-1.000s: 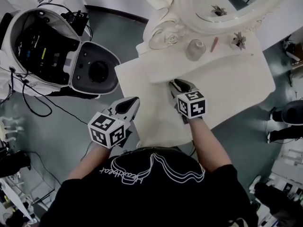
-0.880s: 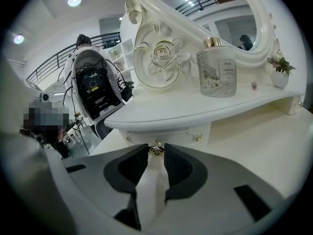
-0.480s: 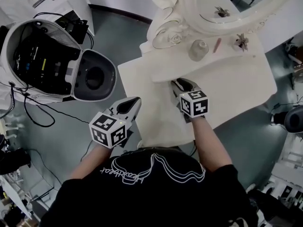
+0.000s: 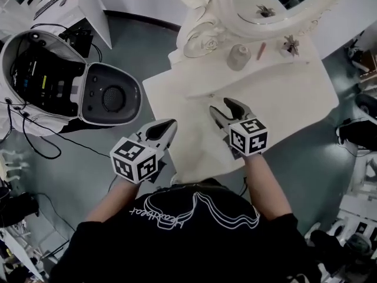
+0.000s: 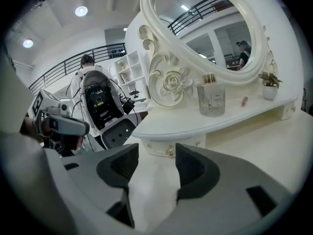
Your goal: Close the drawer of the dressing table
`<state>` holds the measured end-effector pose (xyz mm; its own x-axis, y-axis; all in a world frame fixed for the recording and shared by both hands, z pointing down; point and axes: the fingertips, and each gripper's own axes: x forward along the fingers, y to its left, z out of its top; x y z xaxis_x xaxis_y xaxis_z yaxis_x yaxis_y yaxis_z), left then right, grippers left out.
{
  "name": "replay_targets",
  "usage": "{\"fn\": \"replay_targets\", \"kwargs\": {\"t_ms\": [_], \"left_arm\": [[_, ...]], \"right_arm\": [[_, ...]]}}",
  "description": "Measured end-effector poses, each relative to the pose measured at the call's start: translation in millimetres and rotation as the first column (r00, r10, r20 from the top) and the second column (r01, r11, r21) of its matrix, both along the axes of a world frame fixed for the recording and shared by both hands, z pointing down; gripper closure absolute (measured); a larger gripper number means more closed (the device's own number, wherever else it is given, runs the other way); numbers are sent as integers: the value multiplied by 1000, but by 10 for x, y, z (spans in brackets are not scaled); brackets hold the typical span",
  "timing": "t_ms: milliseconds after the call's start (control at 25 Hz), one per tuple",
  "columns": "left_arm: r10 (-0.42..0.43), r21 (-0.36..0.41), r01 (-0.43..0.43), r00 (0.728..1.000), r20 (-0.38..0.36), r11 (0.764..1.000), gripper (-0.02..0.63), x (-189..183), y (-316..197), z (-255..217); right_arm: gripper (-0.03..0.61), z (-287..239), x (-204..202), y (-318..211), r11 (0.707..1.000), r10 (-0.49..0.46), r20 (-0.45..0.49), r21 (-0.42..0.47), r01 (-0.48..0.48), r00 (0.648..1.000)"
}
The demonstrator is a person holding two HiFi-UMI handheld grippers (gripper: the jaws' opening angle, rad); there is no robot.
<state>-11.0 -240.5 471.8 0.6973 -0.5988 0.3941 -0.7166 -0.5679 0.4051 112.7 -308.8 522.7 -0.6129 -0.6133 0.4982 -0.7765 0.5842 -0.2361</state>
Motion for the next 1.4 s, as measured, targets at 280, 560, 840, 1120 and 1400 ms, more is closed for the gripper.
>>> {"fn": "replay_targets", "kwargs": {"t_ms": [280, 560, 840, 1120, 1400], "left_arm": [[68, 23, -67, 997, -28, 997, 610, 109, 139, -247], [137, 77, -133, 990, -45, 988, 610, 196, 323, -550], [228, 130, -218, 971, -69, 967, 611, 289, 532, -833], [302, 185, -280, 948, -102, 942, 611, 317, 769, -1075], [348, 224, -316, 930, -120, 922, 611, 330, 988, -1213]], "right_arm": [[278, -634, -122, 479, 991, -85, 44, 111, 80, 995], [326, -1152, -27, 934, 988, -74, 139, 144, 54, 987], [436, -1513, 73, 1254, 965, 0, 135, 259, -35, 991], [575, -1585, 12, 1577, 963, 25, 208, 257, -79, 978], [575, -1680, -42, 1850, 955, 37, 251, 275, -108, 967]]}}
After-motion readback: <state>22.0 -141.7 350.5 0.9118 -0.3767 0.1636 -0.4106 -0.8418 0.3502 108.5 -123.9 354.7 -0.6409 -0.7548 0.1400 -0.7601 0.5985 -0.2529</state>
